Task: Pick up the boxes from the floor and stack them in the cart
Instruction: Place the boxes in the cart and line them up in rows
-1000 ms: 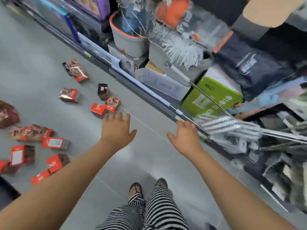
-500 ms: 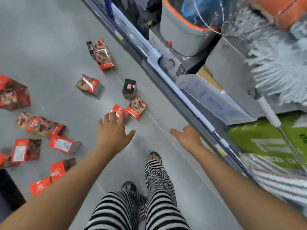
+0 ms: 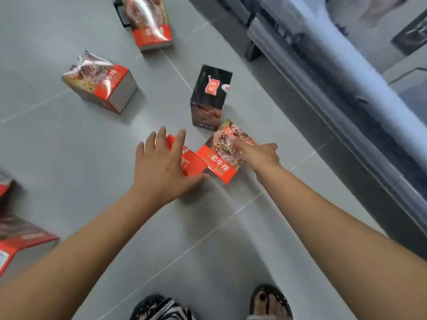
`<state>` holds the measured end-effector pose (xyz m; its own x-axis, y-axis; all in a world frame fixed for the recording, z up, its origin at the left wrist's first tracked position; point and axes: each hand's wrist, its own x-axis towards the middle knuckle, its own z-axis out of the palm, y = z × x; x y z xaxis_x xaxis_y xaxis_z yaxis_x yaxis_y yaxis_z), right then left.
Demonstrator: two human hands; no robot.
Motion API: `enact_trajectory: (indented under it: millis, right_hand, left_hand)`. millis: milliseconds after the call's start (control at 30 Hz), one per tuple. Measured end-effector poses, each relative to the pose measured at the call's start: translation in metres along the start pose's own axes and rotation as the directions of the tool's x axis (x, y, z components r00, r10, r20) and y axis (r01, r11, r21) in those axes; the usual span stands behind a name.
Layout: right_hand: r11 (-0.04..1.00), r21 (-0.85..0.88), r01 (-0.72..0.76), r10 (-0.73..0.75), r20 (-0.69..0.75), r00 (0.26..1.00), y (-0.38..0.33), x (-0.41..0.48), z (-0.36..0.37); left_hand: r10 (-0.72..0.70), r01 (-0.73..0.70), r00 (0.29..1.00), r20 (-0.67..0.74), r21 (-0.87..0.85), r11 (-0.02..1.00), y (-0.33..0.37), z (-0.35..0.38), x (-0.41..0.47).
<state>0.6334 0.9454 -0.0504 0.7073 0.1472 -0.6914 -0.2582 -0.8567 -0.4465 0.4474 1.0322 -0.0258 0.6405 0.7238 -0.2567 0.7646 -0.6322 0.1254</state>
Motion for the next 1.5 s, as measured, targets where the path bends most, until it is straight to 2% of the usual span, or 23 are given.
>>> enact_trajectory:
  millis: [167, 300, 500, 633, 700, 800, 833, 900, 1067, 1233, 1400, 1500]
  right_hand:
    - [0.998, -0.025, 0.054, -0.056, -0.122, 0.991, 0.002, 0.056, 0.050]
    - [0.977, -0.070, 0.200, -0.210, -0.178, 0.961, 0.001, 0.063, 0.069]
    - [0.874, -0.315, 0.370, -0.392, -0.008, 0.920, 0.006, 0.066, 0.047]
    - [0.788, -0.374, 0.489, -0.466, 0.157, 0.871, 0.025, 0.064, 0.027]
    - [0.846, -0.276, 0.456, -0.426, 0.166, 0.890, 0.035, 0.065, 0.021]
    - [0.968, 0.080, 0.238, -0.249, 0.186, 0.951, 0.049, 0.061, 0.018]
    - [0.977, 0.138, 0.165, -0.190, 0.197, 0.962, 0.051, 0.060, 0.018]
    - [0.977, 0.178, 0.116, -0.152, 0.203, 0.967, 0.052, 0.058, 0.017]
    - [0.953, 0.251, 0.167, -0.209, 0.152, 0.966, 0.057, 0.056, 0.020]
    - [0.938, 0.153, 0.310, -0.331, 0.140, 0.933, 0.058, 0.051, 0.023]
    - [0.911, 0.254, 0.324, -0.372, 0.173, 0.912, 0.063, 0.051, 0.013]
    - [0.896, 0.301, 0.326, -0.395, 0.208, 0.895, 0.061, 0.054, 0.001]
  left_hand:
    - [0.050, -0.050, 0.997, -0.058, 0.005, 0.999, -0.003, 0.038, 0.024]
    - [0.048, -0.048, 0.996, -0.079, -0.004, 0.999, -0.003, 0.045, 0.023]
    - [-0.013, 0.012, 0.998, -0.065, -0.009, 1.000, -0.010, 0.046, 0.015]
    - [-0.053, 0.052, 0.995, -0.079, -0.010, 0.999, -0.011, 0.047, 0.016]
    - [-0.059, 0.057, 0.996, -0.067, -0.020, 0.998, -0.012, 0.047, 0.016]
    - [-0.025, 0.023, 0.998, -0.060, -0.033, 0.999, -0.018, 0.047, 0.009]
    - [-0.015, 0.013, 0.998, -0.061, -0.028, 1.000, -0.021, 0.049, 0.006]
    - [-0.008, 0.007, 0.998, -0.066, -0.012, 1.000, -0.024, 0.052, 0.003]
    - [-0.028, 0.027, 0.999, -0.042, -0.014, 1.000, -0.022, 0.051, 0.005]
    - [-0.043, 0.043, 0.999, -0.031, -0.026, 0.999, -0.022, 0.051, 0.005]
    - [-0.042, 0.041, 0.999, -0.030, -0.036, 0.999, -0.022, 0.049, 0.005]
    - [-0.052, 0.053, 0.998, 0.022, -0.012, 0.999, -0.021, 0.048, -0.002]
